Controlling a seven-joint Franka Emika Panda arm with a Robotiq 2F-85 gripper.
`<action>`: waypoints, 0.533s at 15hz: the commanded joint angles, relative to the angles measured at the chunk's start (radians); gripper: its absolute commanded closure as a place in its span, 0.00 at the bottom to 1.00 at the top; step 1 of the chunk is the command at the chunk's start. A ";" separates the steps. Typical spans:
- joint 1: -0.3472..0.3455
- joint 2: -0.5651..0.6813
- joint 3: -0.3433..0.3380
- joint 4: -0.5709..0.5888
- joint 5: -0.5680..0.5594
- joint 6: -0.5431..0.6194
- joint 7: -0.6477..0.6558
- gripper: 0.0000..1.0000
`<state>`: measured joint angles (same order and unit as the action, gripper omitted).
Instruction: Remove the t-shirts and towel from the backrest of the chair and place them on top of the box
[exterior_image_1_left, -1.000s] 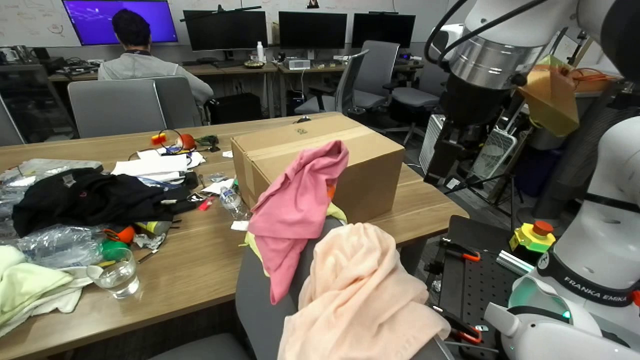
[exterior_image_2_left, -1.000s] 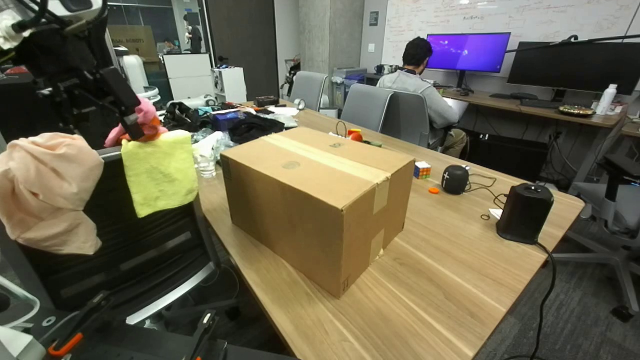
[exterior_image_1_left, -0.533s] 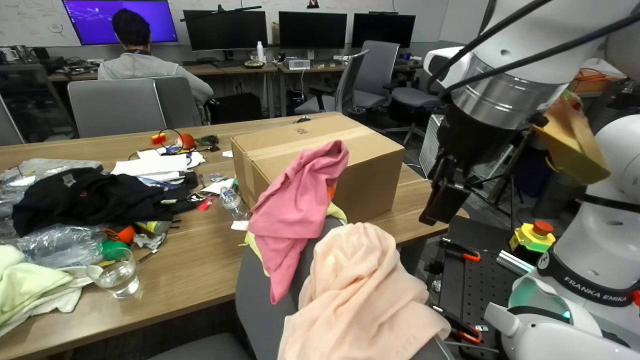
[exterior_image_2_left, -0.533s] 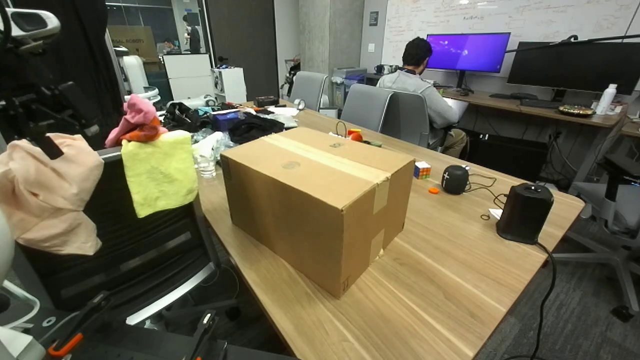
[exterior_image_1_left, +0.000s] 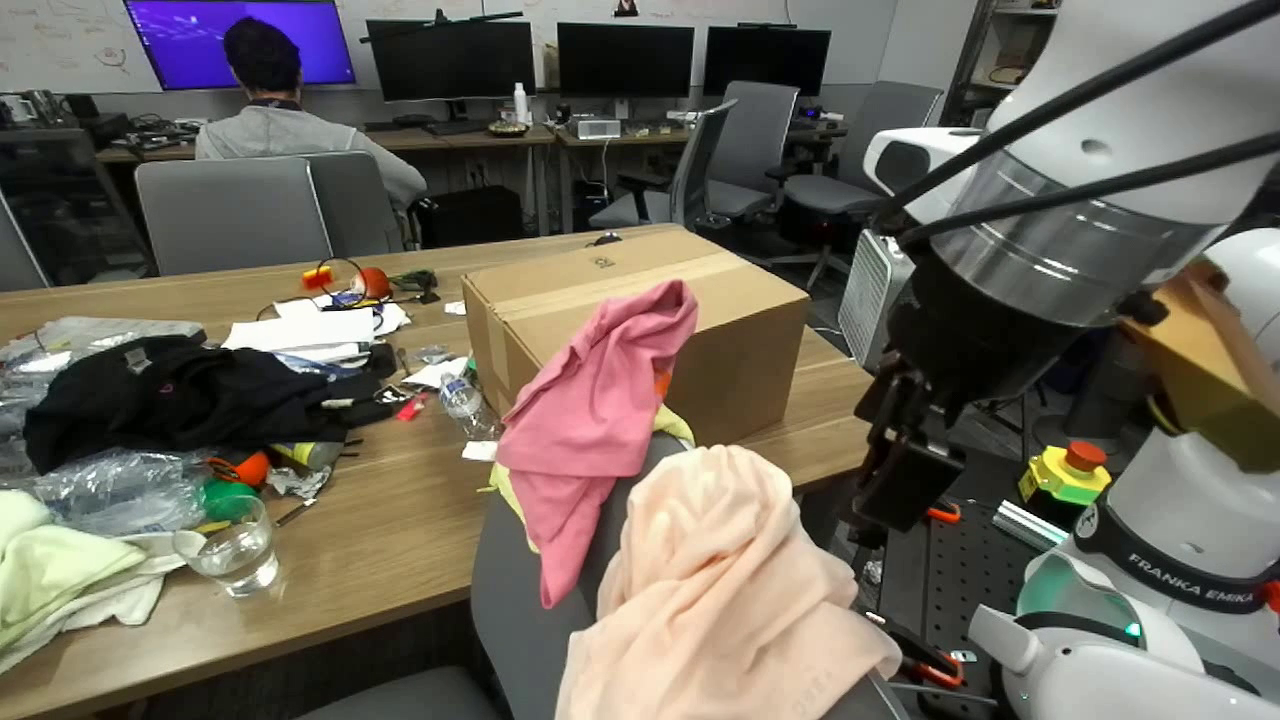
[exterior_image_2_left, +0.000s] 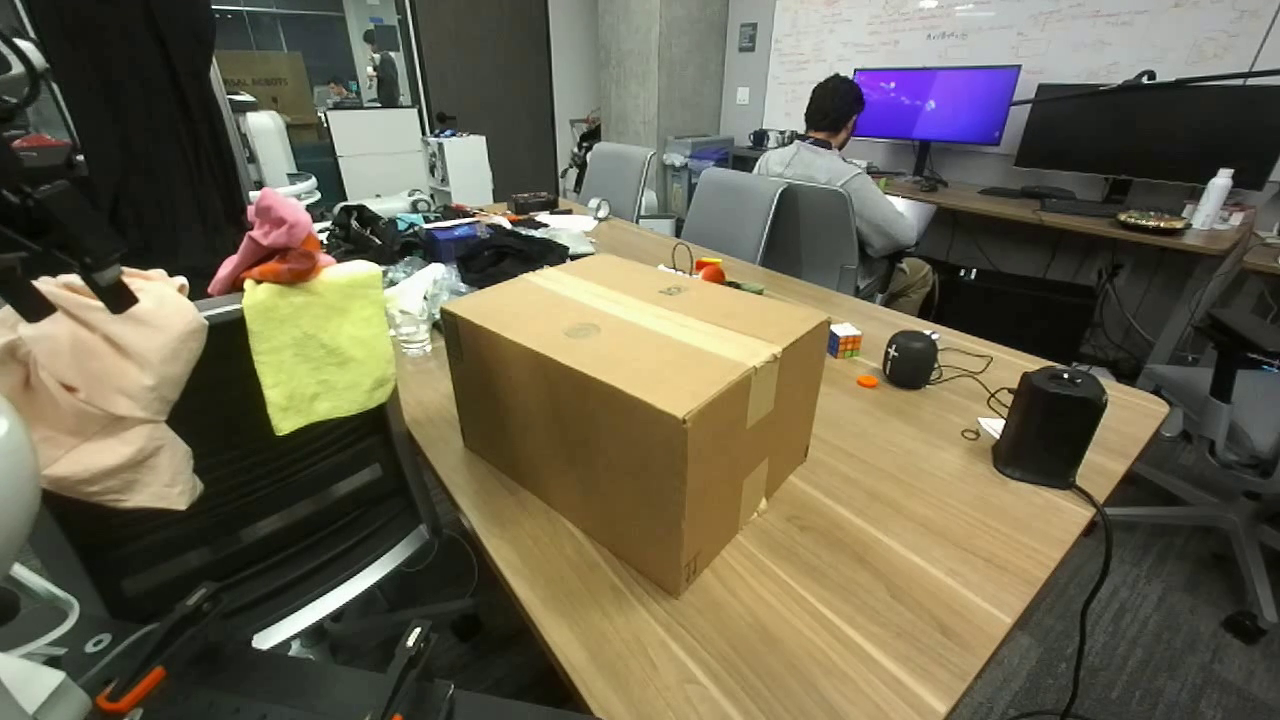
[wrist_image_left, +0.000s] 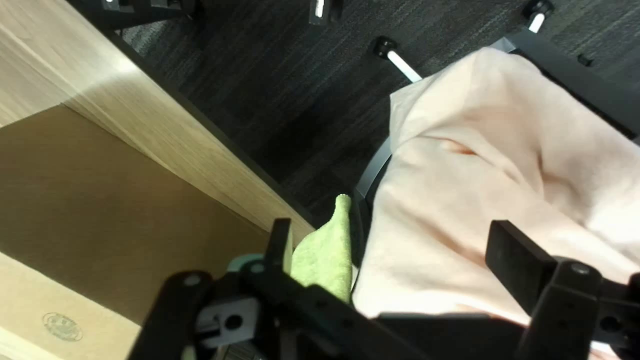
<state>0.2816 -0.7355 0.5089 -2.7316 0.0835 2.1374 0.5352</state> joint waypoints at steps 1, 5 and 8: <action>0.026 0.044 0.028 0.041 0.048 0.034 0.060 0.00; 0.033 0.071 0.089 0.029 0.039 0.171 0.114 0.00; 0.006 0.115 0.150 0.034 0.009 0.273 0.160 0.00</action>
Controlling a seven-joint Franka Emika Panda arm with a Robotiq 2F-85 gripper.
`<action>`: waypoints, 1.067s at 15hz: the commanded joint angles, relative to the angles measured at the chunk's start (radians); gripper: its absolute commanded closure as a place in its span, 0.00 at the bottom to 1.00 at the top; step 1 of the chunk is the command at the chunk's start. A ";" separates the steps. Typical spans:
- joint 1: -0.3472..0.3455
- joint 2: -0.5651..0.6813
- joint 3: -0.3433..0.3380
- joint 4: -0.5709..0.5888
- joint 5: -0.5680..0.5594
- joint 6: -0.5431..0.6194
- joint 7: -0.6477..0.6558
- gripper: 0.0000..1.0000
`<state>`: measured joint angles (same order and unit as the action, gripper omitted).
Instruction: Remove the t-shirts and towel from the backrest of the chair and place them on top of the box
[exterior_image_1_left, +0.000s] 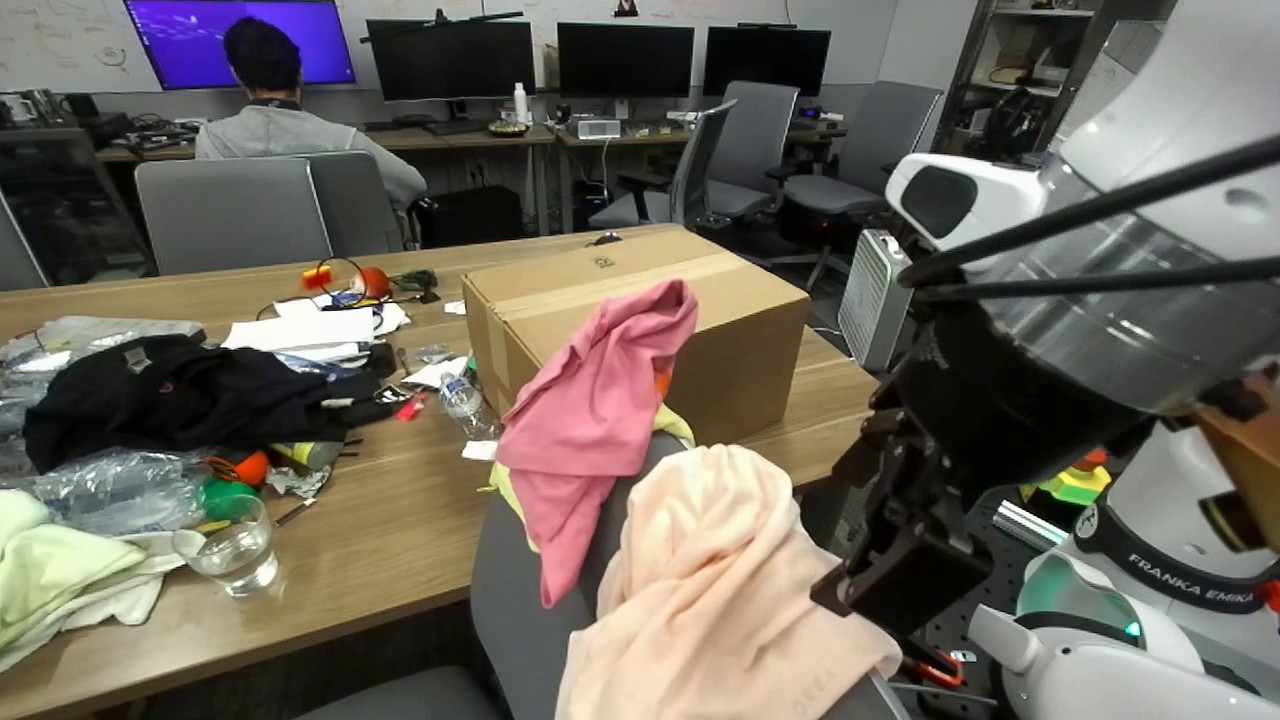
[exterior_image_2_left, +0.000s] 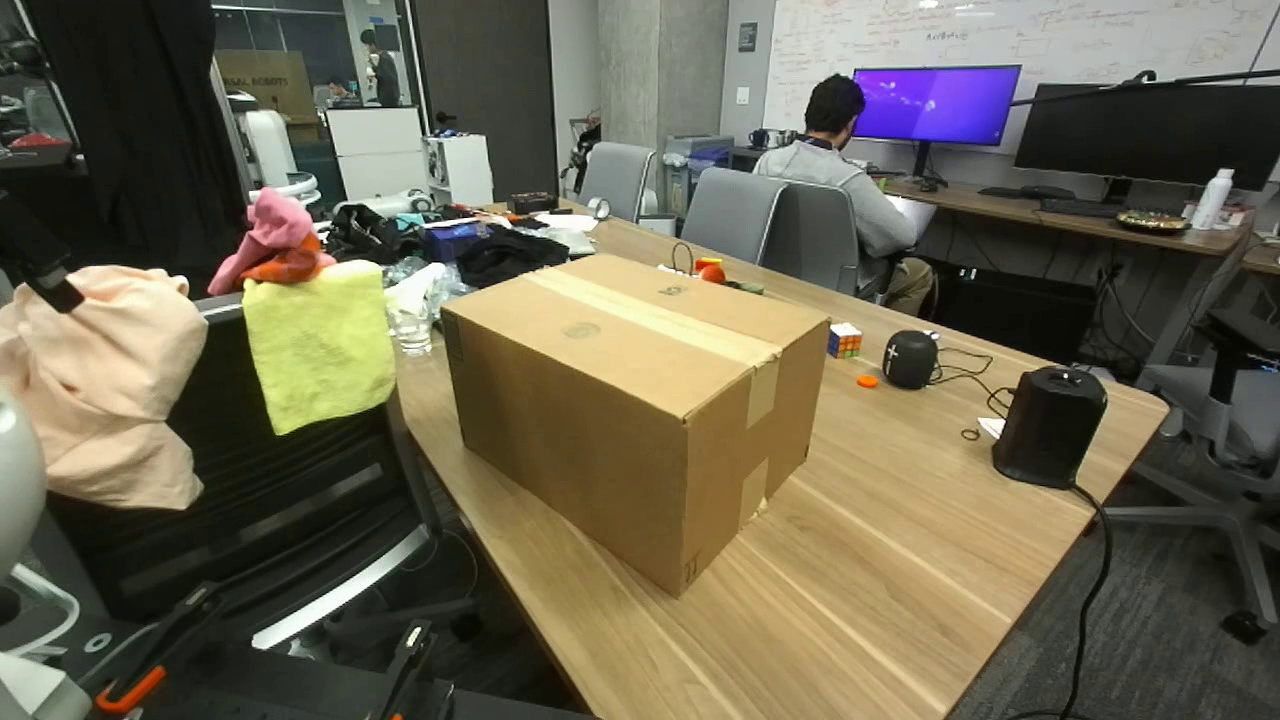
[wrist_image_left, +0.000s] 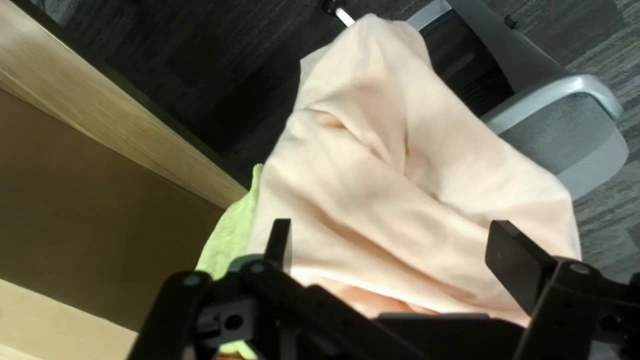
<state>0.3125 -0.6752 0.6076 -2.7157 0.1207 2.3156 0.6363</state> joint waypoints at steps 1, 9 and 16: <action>-0.033 0.066 0.068 0.018 -0.037 0.126 0.071 0.00; -0.200 0.089 0.236 -0.015 -0.235 0.319 0.222 0.00; -0.307 0.083 0.322 -0.020 -0.324 0.322 0.270 0.25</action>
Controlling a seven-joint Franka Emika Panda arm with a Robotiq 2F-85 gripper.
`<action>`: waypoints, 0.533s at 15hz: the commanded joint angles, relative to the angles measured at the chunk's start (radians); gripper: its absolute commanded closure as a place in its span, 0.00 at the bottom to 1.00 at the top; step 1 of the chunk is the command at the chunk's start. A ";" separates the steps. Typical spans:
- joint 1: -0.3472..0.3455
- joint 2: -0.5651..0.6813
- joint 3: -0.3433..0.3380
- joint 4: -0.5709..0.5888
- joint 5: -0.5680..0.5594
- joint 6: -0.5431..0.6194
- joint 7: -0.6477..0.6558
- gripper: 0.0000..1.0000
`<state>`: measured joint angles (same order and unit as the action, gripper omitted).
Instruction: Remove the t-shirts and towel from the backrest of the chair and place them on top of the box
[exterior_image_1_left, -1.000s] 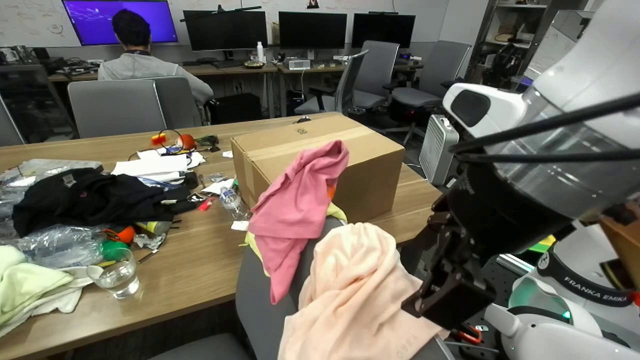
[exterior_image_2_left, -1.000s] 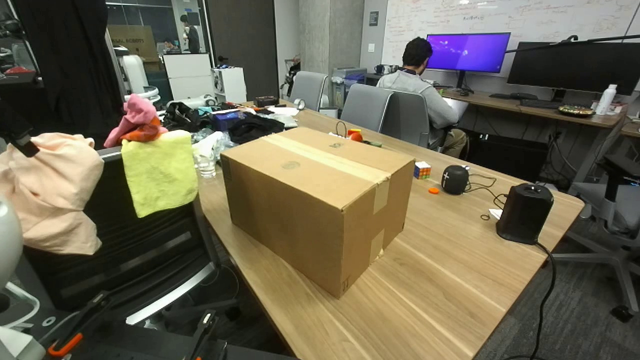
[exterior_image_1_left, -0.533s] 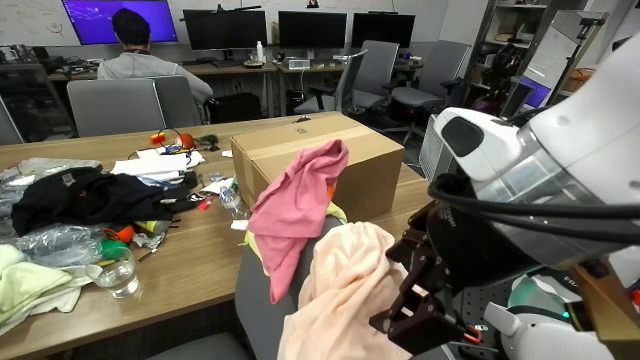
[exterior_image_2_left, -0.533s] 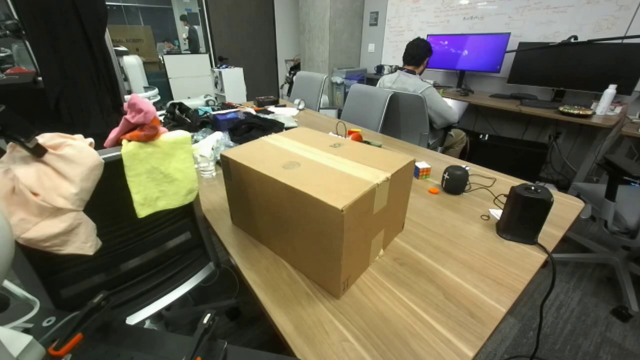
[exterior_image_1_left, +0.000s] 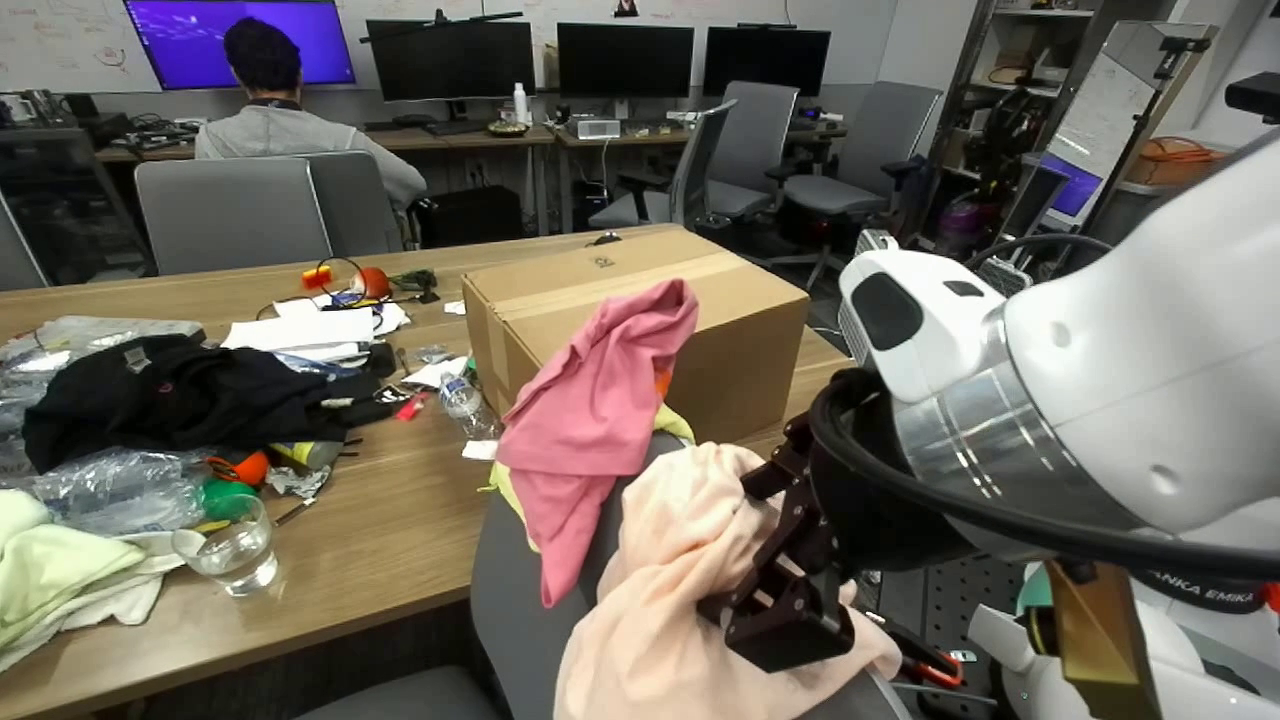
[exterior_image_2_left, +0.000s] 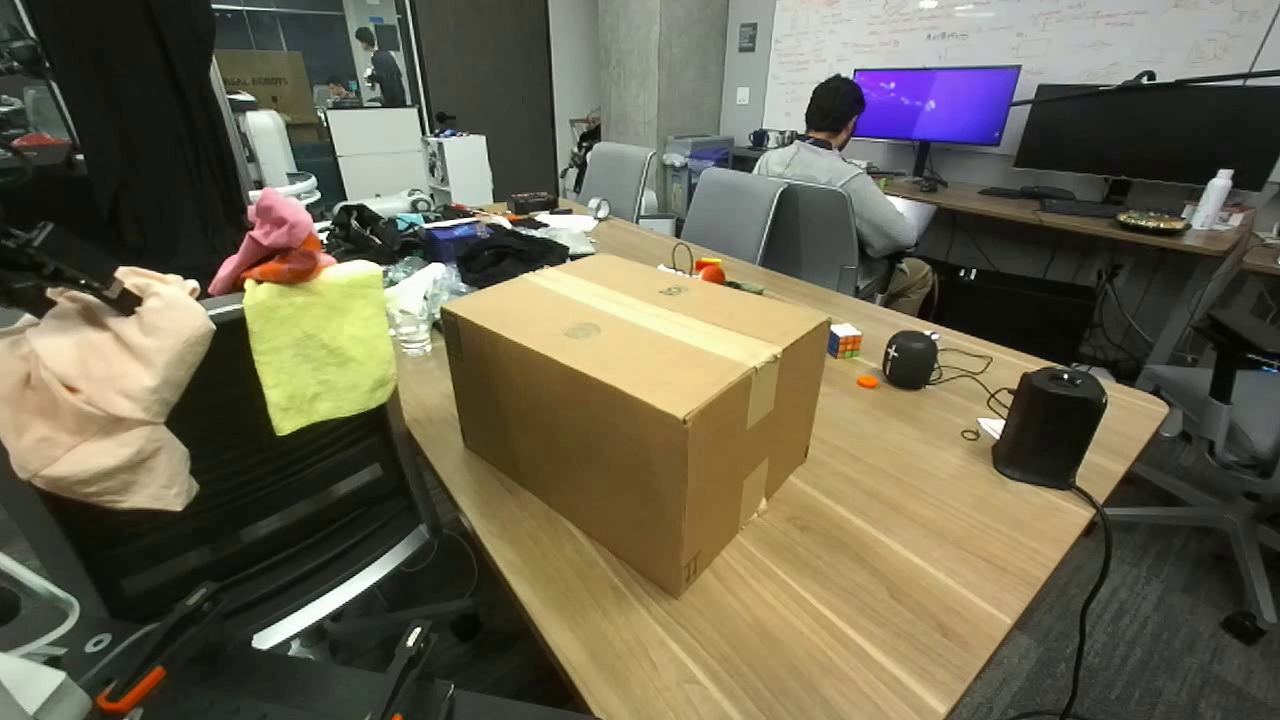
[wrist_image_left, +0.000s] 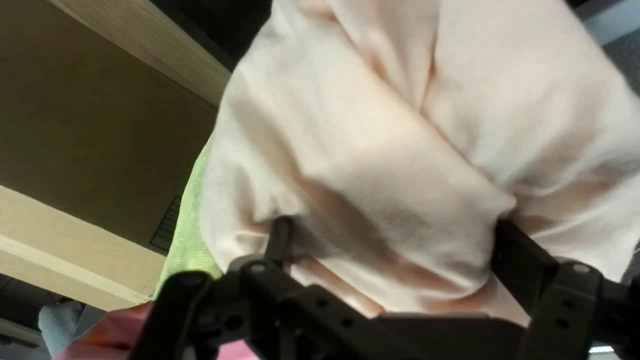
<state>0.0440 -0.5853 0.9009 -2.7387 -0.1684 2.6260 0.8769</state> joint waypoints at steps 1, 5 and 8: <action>-0.042 -0.004 0.031 0.003 -0.037 0.008 0.027 0.26; -0.030 -0.002 0.017 0.015 -0.025 -0.010 0.007 0.58; -0.014 -0.009 -0.004 0.026 -0.015 -0.027 -0.009 0.79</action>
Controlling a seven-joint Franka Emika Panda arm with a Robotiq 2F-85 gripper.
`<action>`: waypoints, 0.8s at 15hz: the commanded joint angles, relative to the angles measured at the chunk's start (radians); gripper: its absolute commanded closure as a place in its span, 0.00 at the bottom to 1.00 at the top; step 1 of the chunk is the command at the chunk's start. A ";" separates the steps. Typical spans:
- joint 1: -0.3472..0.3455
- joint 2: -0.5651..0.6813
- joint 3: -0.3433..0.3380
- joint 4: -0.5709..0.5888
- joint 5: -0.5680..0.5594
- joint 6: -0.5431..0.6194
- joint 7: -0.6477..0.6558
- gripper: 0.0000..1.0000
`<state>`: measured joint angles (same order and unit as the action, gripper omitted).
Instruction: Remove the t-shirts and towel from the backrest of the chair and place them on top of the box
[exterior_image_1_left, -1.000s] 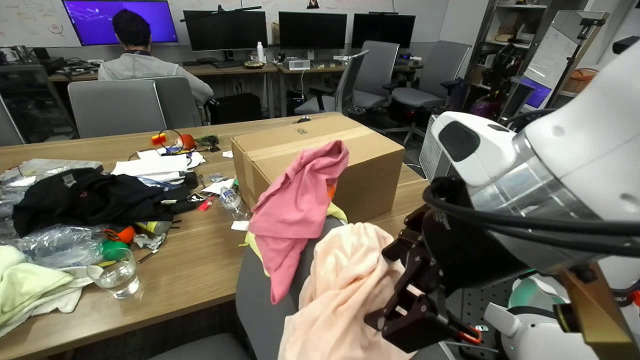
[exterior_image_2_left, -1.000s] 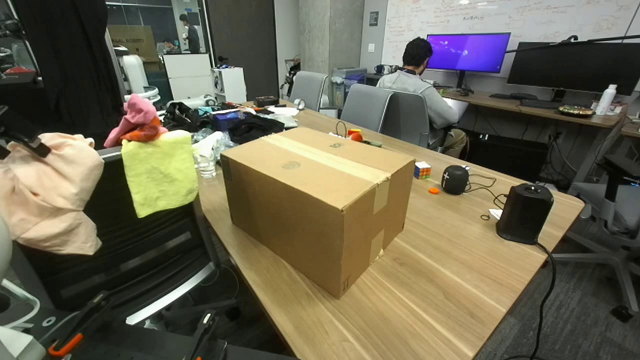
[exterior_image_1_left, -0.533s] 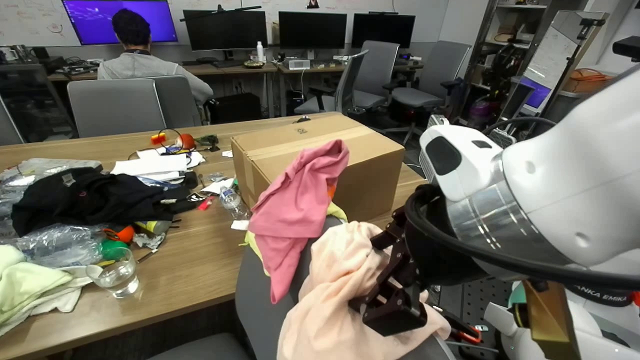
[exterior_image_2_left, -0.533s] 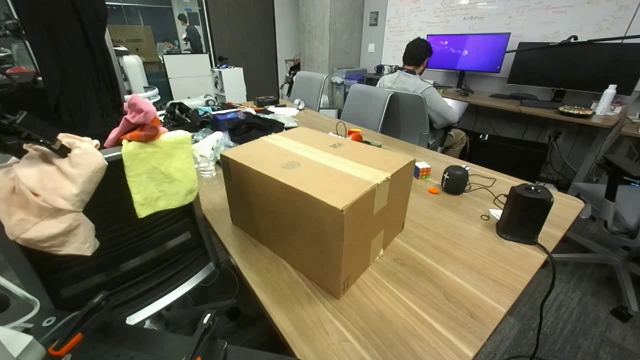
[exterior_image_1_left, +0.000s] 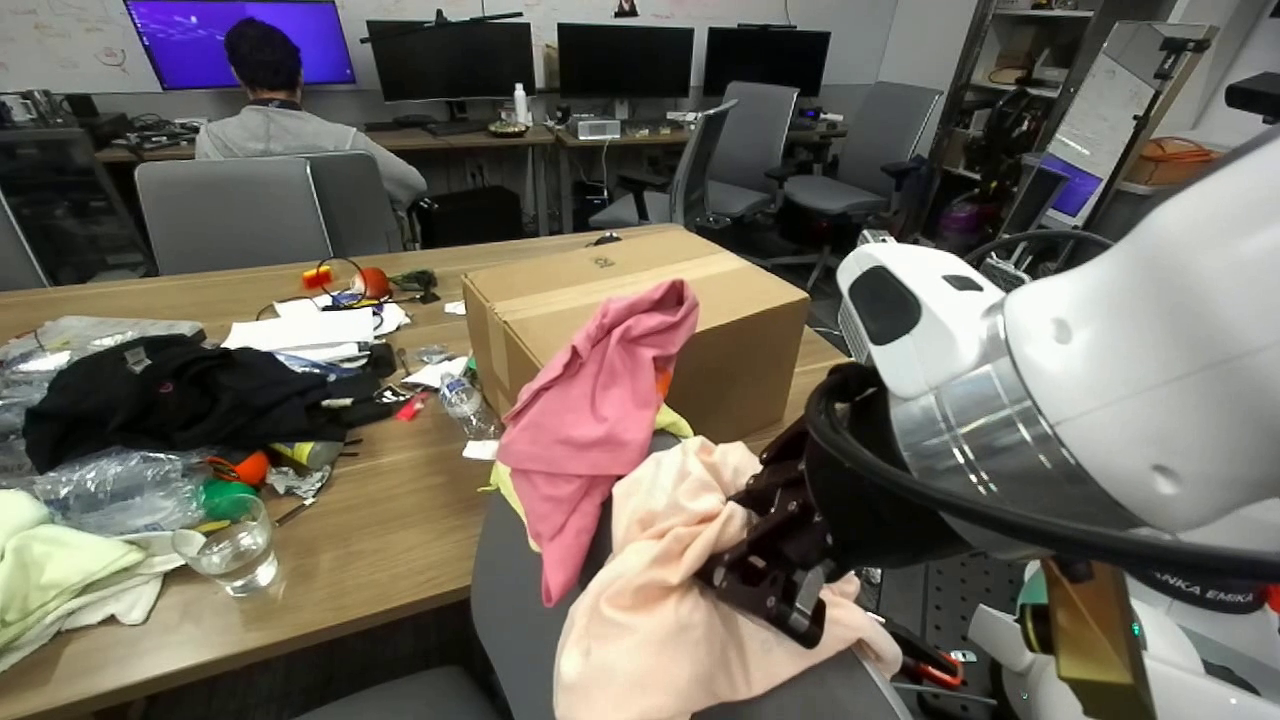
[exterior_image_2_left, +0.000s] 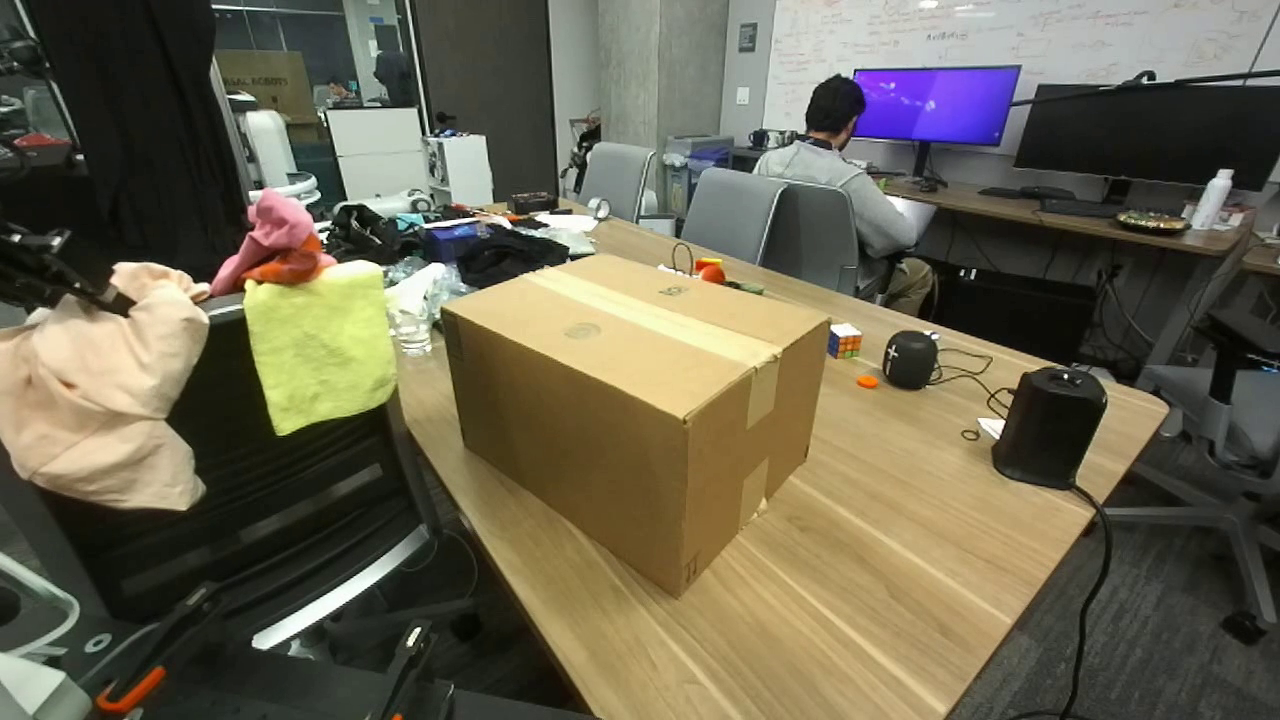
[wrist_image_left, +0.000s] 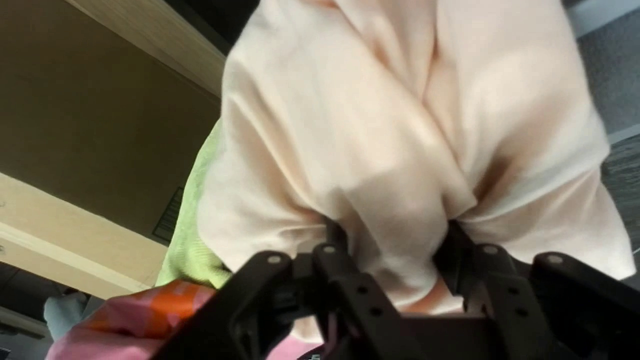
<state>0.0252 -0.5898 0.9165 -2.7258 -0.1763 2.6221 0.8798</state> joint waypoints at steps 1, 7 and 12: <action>0.012 -0.004 -0.031 0.019 -0.003 -0.033 -0.022 0.85; 0.105 -0.031 -0.190 0.094 0.010 -0.246 -0.163 0.97; 0.109 -0.058 -0.341 0.250 -0.009 -0.441 -0.268 0.97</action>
<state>0.1315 -0.6299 0.6512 -2.5771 -0.1740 2.2945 0.6783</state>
